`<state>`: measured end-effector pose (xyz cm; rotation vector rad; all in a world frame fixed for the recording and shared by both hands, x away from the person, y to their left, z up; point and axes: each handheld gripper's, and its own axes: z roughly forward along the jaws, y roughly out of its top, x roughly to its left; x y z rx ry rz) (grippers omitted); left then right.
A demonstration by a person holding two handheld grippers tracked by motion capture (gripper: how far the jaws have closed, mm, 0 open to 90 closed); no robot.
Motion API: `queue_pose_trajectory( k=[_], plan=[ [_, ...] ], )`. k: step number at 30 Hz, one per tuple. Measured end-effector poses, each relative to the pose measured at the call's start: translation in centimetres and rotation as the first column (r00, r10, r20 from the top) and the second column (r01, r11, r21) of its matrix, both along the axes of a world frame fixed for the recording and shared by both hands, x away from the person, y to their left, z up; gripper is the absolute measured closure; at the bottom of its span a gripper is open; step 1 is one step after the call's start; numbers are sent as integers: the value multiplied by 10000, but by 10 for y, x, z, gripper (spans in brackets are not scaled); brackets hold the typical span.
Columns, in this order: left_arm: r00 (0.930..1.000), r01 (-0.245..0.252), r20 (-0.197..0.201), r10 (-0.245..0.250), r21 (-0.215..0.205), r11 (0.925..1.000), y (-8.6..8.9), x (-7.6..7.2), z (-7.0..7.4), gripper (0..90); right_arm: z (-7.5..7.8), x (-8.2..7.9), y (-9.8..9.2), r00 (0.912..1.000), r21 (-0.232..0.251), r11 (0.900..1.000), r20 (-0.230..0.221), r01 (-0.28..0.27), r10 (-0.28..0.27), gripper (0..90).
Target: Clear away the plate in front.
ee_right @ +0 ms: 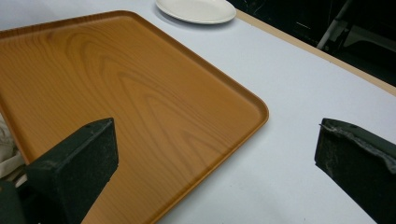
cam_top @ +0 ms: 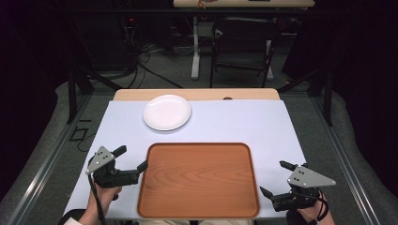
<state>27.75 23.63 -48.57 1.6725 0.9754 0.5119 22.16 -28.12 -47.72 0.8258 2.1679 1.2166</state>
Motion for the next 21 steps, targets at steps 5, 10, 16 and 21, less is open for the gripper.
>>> queue_pose_trajectory(
  k=[5,10,16,21],
  plan=[
    [9994,-290,-206,287,-149,9995,-9,6,-1,0,0,0,0,10000,3,10000,-11,2,-2,0],
    [9987,-412,-299,402,-342,9986,-21,14,-1,0,0,0,0,10000,3,10000,-12,-10,10,0],
    [9973,-635,-401,614,-513,9967,-39,26,-1,0,0,0,0,10000,-11,10000,-17,-31,31,0],
    [9948,-889,-585,832,-1028,9907,-49,36,-2,0,0,0,0,10000,-1,10000,-15,-38,38,0]
  ],
)
